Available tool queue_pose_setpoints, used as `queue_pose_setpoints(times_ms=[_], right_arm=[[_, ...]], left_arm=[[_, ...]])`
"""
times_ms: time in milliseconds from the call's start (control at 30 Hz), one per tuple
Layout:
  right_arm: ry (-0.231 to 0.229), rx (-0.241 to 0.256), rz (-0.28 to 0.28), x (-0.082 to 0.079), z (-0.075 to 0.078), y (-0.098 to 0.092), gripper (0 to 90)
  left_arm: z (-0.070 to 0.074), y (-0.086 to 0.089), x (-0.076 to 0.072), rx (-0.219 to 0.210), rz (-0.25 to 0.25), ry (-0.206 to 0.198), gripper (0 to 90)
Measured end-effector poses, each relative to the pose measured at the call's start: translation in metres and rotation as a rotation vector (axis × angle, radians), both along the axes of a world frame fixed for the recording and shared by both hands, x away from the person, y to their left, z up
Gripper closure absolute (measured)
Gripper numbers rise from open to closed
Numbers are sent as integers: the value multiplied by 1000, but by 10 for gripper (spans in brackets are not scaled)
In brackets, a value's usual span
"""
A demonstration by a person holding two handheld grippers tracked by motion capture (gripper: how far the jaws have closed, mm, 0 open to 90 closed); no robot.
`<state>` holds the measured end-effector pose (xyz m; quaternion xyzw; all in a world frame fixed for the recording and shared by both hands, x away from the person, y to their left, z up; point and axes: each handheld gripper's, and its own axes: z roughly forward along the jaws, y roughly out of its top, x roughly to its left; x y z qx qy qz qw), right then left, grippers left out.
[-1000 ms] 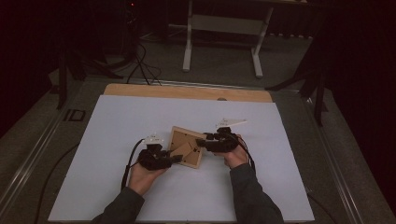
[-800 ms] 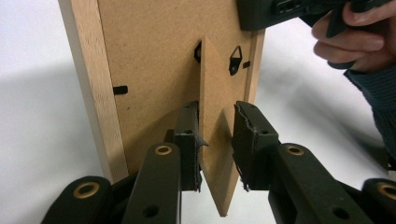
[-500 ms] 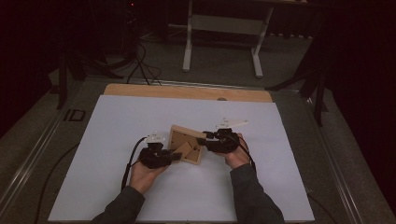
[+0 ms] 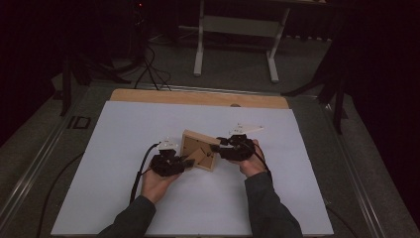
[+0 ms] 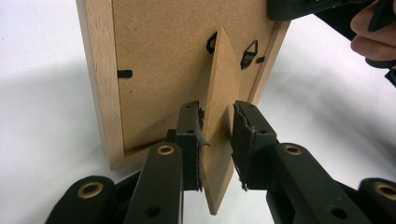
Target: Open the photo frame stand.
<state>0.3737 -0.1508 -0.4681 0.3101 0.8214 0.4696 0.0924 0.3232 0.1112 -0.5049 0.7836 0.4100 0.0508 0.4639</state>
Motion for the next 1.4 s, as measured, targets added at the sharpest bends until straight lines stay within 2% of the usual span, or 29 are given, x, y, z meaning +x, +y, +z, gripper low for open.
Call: queue_pose_setpoints(times_ms=[533,600,667,1400], right_arm=[[22,14,15,1,2,2,556],[29,26,19,2,1,2,528],[52,61,26,3,1,1,532],[-6,-5,37,0,5,12,533]], left_arm=[[-3,2,3,11,14,-8,718],[-3,2,3,16,17,-7,715],[-3,2,3,18,16,-8,712],[-7,1,5,67,53,-30,692]])
